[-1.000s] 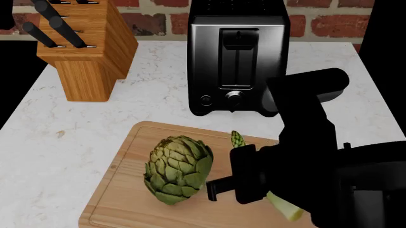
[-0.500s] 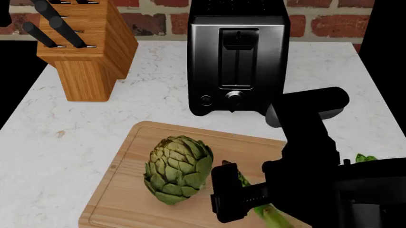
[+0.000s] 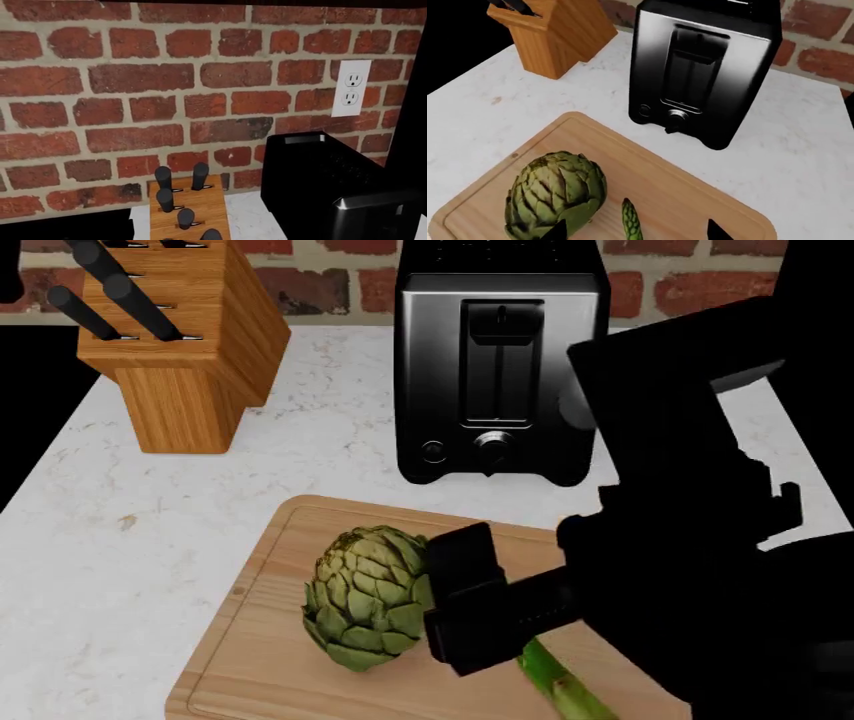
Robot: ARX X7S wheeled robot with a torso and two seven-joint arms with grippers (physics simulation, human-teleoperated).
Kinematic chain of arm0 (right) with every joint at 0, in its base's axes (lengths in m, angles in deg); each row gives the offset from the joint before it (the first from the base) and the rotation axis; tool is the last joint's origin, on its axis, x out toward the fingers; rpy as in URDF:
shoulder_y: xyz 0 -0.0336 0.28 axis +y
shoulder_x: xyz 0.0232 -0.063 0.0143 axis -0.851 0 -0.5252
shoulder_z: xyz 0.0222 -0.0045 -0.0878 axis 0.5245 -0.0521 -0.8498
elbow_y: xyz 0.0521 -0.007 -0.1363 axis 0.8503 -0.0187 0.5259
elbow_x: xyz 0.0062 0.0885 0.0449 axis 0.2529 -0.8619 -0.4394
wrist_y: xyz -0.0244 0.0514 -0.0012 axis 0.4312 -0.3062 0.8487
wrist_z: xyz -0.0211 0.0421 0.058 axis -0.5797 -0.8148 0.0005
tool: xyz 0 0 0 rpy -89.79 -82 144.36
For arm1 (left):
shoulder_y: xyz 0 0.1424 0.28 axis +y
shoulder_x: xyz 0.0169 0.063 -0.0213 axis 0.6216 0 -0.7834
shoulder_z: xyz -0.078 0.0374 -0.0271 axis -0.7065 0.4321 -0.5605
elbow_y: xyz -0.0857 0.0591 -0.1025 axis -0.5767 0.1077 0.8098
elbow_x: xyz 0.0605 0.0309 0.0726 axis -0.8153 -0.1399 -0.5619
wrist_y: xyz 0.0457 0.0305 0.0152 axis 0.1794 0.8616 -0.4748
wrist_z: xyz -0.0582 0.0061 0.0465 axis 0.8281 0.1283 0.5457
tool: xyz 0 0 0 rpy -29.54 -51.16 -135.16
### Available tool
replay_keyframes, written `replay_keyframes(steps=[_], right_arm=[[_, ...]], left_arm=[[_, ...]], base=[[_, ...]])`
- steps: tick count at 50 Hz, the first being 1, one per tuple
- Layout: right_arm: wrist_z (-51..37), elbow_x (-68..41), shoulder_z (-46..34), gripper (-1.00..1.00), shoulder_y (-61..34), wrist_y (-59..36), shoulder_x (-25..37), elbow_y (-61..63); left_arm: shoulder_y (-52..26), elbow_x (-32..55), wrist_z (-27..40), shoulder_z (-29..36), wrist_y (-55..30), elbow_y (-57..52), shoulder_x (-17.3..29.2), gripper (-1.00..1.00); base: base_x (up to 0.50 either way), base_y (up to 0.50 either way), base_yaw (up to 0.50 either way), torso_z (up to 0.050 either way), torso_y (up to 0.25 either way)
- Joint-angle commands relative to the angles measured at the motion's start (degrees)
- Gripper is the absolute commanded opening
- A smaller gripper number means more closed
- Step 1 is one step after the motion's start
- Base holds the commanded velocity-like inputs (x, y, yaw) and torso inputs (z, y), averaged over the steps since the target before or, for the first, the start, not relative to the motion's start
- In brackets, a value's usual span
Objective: Clear the non-vegetable object off the cutting board and place the vegetables onto it.
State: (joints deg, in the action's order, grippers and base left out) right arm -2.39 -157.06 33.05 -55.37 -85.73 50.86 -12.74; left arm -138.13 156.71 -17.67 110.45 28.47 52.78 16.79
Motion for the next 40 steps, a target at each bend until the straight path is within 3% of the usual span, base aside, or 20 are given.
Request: replay_keyframes(steps=[1,19,28,40], right_arm=[[-11.37,-7.62,2.26,1.00,-6.48,2.28,2.38,10.19],[-26.41,-18.56,2.99,1.00,-21.92,3.55,0.51,17.01],[-36.01,-24.26,1.52,1.00,-30.73,6.99,-1.65,21.25],[-37.12,-26.54,-5.37,1.00,-43.08,16.28,0.93,28.20]], left_arm=[[1.33,1.13,1.09,-1.25,1.06,-2.94,1.20,1.00],[7.12,7.96,3.13,-7.81,4.79,-10.44,7.84,1.00],[9.38,17.67,6.34,-11.75,7.30,-13.71,10.01,1.00],[14.88,17.50,5.11,-19.04,10.43,-21.62,16.36,1.00]], base=[[0.00,0.00,0.00,0.000,0.000],[0.00,0.00,0.00,0.000,0.000],[0.00,0.00,0.00,0.000,0.000],[0.00,0.00,0.00,0.000,0.000]])
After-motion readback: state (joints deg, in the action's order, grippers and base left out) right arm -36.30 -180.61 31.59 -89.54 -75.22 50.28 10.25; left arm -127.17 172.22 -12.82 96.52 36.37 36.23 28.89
